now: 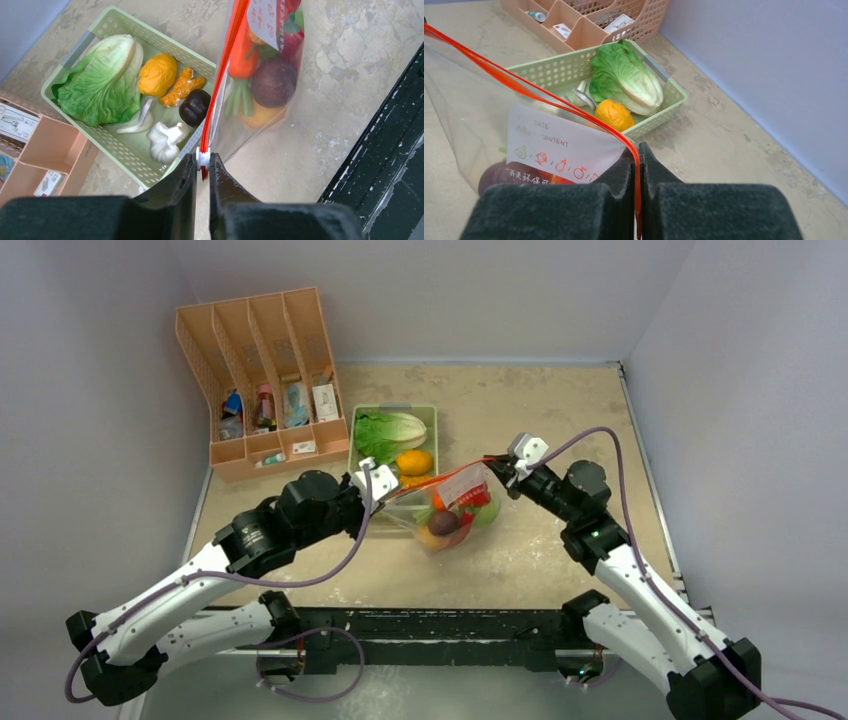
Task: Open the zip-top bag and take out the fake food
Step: Unzip the zipper food storage bag at the center of the board, then place the zipper food storage bag at the center of the board.
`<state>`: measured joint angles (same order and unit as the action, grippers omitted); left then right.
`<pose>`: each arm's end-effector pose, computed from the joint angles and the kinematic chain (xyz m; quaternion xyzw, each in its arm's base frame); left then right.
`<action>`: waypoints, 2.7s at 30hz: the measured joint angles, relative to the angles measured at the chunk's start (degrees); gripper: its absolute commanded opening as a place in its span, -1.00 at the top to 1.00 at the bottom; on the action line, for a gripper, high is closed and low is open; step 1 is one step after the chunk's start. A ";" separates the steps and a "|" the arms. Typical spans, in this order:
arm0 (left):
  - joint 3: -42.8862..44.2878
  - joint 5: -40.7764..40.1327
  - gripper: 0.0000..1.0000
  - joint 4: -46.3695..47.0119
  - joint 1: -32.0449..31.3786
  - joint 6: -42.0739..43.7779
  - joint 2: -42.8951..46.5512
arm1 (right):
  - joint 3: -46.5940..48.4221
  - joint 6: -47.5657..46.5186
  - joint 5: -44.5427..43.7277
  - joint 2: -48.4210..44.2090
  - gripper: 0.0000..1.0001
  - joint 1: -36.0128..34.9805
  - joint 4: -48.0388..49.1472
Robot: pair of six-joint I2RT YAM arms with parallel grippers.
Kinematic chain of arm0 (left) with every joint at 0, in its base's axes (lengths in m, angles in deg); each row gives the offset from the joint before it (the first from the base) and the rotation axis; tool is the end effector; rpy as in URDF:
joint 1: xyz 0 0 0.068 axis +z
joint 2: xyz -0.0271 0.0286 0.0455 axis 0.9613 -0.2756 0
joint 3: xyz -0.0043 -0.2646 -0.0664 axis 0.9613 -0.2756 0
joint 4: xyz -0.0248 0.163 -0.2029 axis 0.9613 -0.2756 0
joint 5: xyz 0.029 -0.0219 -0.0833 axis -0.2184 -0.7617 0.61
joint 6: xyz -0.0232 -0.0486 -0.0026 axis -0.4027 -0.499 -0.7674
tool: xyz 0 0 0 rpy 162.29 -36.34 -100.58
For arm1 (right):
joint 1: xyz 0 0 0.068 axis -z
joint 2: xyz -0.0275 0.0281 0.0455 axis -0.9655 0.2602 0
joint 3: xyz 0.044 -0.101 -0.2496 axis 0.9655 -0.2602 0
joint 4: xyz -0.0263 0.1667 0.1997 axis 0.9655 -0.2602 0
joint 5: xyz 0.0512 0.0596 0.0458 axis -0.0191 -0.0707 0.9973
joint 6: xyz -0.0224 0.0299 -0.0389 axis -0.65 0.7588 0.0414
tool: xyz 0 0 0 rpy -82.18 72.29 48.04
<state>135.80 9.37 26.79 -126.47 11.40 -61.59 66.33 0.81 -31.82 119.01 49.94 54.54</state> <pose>0.1085 -0.1360 0.3466 0.4006 0.7499 -0.1686 0.4987 0.1768 0.0982 0.3196 -0.3591 0.5681 0.2112 0.7097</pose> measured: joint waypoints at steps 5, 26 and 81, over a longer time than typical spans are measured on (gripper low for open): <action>0.31 -0.04 0.00 -0.17 0.11 -1.14 -1.16 | -0.59 -0.33 -3.93 -2.21 1.00 0.83 -0.61; 2.23 -13.44 -0.66 24.81 0.33 -27.19 -9.22 | 21.16 1.88 -16.28 15.74 1.00 9.05 -8.59; -0.28 -17.11 -0.41 33.20 7.69 -76.00 -35.32 | 11.17 28.48 8.26 25.86 -0.35 -0.04 -6.73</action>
<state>135.52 -7.75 59.99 -118.77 -64.59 -96.91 77.50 29.28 -23.56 144.87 49.90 47.81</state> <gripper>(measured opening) 0.681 0.658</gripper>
